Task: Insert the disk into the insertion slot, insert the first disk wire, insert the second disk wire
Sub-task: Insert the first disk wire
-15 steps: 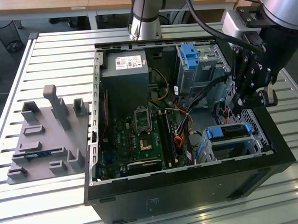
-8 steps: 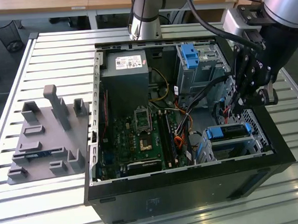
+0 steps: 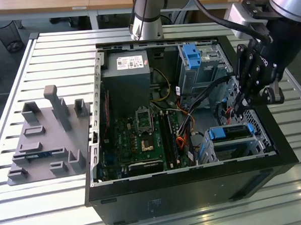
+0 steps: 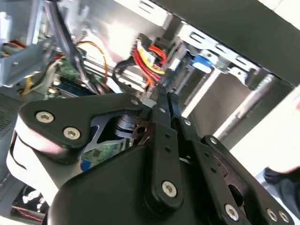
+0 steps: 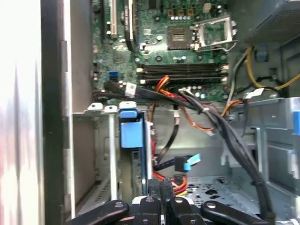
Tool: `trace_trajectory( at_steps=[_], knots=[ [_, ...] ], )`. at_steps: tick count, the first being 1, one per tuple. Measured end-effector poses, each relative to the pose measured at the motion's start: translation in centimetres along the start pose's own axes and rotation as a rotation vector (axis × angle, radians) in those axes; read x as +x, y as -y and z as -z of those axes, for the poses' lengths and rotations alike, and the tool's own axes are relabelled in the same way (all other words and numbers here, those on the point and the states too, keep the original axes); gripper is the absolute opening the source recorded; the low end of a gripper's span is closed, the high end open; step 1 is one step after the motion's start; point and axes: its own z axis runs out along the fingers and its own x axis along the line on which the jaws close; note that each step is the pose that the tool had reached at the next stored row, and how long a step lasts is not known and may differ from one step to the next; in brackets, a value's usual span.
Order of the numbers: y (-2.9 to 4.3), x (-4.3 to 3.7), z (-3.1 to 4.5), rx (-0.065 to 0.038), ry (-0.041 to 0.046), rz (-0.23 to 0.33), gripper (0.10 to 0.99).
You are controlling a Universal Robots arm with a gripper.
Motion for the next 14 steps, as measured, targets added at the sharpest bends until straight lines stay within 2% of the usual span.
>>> trace_trajectory(
  at_steps=[1,2,4,5,14],
  knots=[
    [0.09,-0.01,-0.02,0.001,-0.0086,-0.001,0.173],
    [0.19,-0.03,-0.05,0.001,-0.0094,-0.001,0.173],
    [0.29,-0.14,-0.11,0.000,-0.0069,-0.003,0.184],
    [0.30,-0.22,-0.14,0.000,-0.0060,-0.004,0.247],
    [0.42,-0.99,-0.49,-0.001,-0.0043,-0.040,0.247]
  ],
)
